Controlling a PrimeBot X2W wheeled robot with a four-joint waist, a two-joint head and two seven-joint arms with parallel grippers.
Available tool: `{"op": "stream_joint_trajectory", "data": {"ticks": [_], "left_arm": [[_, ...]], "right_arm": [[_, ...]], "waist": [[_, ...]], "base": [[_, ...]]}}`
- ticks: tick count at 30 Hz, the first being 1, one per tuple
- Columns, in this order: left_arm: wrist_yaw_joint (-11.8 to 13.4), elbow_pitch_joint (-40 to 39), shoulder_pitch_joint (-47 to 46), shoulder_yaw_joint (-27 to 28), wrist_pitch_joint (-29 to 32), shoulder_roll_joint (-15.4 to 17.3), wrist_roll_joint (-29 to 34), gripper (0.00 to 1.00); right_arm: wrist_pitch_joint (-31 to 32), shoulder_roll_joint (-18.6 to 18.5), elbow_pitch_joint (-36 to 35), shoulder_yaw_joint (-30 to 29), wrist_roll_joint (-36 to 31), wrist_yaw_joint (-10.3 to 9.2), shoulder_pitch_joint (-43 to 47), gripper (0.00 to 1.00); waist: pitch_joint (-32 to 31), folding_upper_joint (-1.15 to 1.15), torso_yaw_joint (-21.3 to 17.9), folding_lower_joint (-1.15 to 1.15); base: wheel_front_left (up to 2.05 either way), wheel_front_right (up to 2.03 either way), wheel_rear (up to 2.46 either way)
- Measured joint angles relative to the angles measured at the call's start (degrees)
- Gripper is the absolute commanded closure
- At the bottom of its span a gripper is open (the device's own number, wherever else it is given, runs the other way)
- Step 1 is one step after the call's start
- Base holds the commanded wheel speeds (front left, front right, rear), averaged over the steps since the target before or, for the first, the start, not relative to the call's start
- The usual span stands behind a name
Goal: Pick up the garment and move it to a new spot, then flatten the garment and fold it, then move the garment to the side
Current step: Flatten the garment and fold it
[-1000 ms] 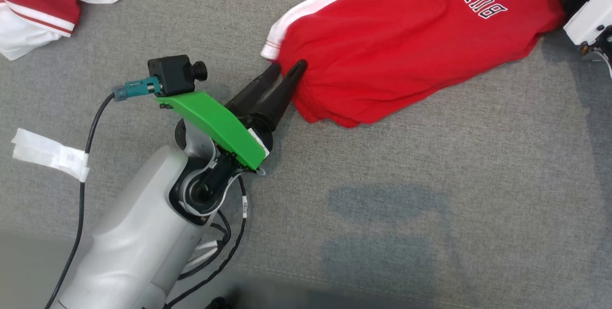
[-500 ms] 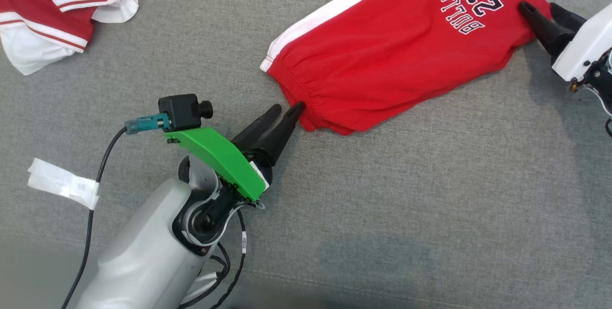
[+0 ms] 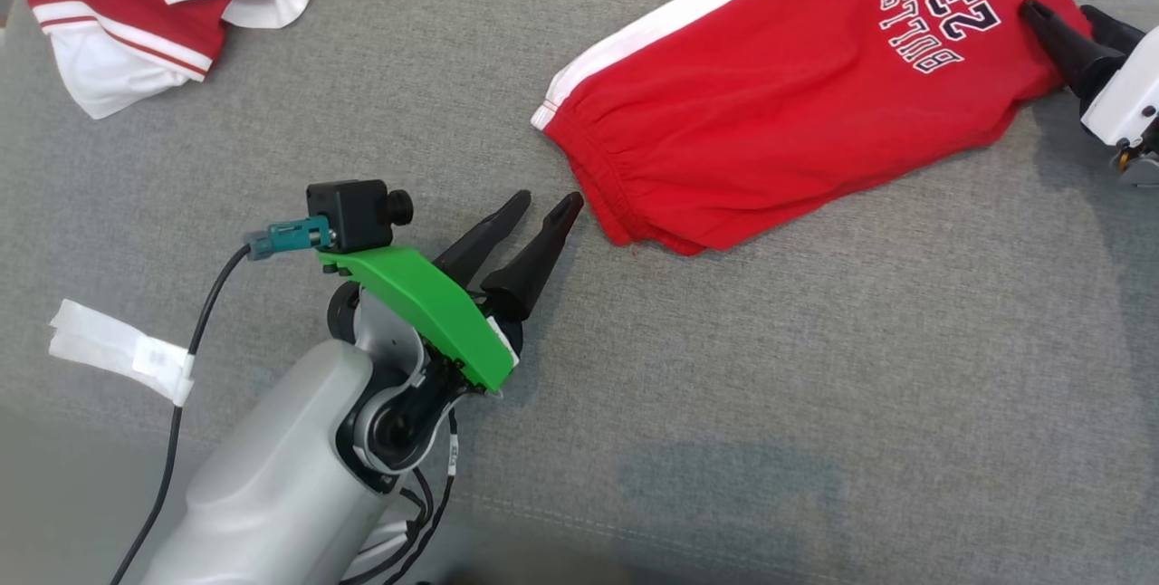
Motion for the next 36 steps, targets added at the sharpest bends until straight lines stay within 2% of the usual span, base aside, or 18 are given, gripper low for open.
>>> {"op": "stream_joint_trajectory", "data": {"ticks": [4, 5, 7, 8, 13, 16, 25, 31, 36], "left_arm": [[0.0, -0.4, 0.0, -0.2, -0.5, -0.4, 0.5, 0.0], [0.1, -0.6, -0.1, -0.3, -0.7, -0.6, 0.6, 0.0], [0.2, -1.0, -0.1, -0.1, -1.5, -0.6, 1.1, 0.0], [0.3, -1.0, -0.1, -0.1, -1.6, -0.6, 1.3, 0.0], [0.5, 0.3, 0.1, 1.6, -3.7, -0.2, 1.8, 0.0], [0.6, 1.2, 0.9, 3.2, -5.3, 1.5, 1.7, 0.0], [0.6, 3.4, 8.1, 4.6, -8.9, 4.4, 0.7, 0.0], [1.1, 3.6, 9.5, 5.6, -13.5, 7.5, 4.6, 0.0], [2.2, 3.3, 12.4, 5.6, -14.6, 9.2, 7.1, 0.0]], "right_arm": [[0.6, -0.1, -0.1, 0.2, -0.2, -0.01, -0.6, 0.0], [0.9, -0.2, -0.1, 0.3, -0.3, -0.01, -0.8, 0.33], [1.0, 0.1, -0.1, 0.6, -0.5, -0.02, -1.2, 0.84], [1.0, 0.2, -0.1, 0.6, -0.5, -0.01, -1.2, 1.0], [1.7, 1.5, 0.7, 0.3, 1.4, 0.02, -0.6, 1.0], [1.4, 2.4, 0.7, -0.4, 3.0, 0.09, 0.7, 1.0], [-0.6, 2.3, -0.6, -3.0, 6.8, 0.79, 6.7, 1.0], [-3.1, 2.4, -2.1, -4.6, 10.1, 1.09, 13.4, 1.0], [-7.0, 4.1, -2.7, -7.5, 13.8, 1.1, 20.6, 1.0]], "waist": [[0.4, 0.0, 0.9, 0.0], [0.5, 0.0, 1.1, 0.0], [0.6, 0.0, 1.5, 0.0], [0.6, 0.0, 1.6, 0.0], [-0.1, 0.0, 1.6, 0.0], [-1.0, 0.0, 1.3, 0.0], [-5.1, 0.0, -0.8, 0.0], [-8.8, 0.0, -2.9, 0.0], [-12.1, 0.0, -4.6, 0.0]], "base": [[0.0, 0.0, 0.0], [0.0, 0.0, 0.0], [0.0, 0.0, 0.0], [0.0, 0.0, 0.0], [0.0, 0.0, 0.0], [0.0, 0.0, 0.0], [0.0, 0.0, 0.0], [0.0, 0.0, 0.0], [0.0, 0.0, 0.0]]}}
